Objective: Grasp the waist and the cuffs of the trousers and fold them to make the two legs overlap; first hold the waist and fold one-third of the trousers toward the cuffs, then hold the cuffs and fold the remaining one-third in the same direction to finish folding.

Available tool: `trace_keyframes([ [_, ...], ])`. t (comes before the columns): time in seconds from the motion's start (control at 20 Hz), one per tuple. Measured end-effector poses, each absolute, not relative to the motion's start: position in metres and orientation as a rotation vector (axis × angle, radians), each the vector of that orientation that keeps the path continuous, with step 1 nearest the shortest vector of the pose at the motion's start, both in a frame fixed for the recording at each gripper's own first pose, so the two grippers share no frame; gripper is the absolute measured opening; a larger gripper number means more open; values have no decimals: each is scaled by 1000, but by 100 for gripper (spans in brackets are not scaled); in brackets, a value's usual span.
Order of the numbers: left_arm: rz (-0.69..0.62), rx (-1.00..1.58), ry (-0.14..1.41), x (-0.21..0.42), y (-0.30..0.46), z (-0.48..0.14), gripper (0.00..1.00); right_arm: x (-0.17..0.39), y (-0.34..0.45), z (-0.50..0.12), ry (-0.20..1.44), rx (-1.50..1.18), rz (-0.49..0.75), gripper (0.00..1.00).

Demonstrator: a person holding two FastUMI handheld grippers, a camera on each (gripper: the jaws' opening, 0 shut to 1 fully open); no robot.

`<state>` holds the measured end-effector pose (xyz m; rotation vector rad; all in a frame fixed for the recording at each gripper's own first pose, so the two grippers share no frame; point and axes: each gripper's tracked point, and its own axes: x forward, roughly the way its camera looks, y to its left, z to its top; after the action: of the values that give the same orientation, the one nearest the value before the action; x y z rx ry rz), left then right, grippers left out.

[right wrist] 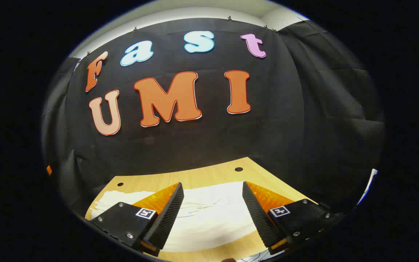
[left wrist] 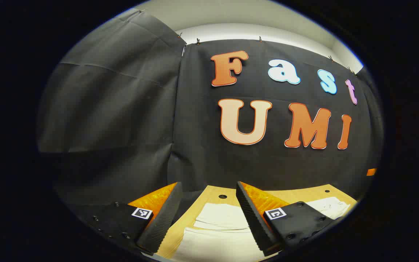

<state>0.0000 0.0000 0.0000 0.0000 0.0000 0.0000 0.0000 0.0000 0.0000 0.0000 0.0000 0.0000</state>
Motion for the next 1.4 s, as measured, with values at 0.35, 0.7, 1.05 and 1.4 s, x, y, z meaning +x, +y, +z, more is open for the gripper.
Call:
trace_keyframes([
  [0.35,-46,74,-15,19,-20,5,97,-9,-13,2,-28,-48,-39,98],
  [0.7,-103,78,1,37,-34,-4,96,-21,-20,1,-34,-69,-77,98],
  [1.05,-139,43,15,55,-40,-8,97,-25,-15,-10,-1,-62,-77,98],
  [1.4,-118,-79,81,73,-55,-32,97,0,-67,-74,204,122,-164,98],
])
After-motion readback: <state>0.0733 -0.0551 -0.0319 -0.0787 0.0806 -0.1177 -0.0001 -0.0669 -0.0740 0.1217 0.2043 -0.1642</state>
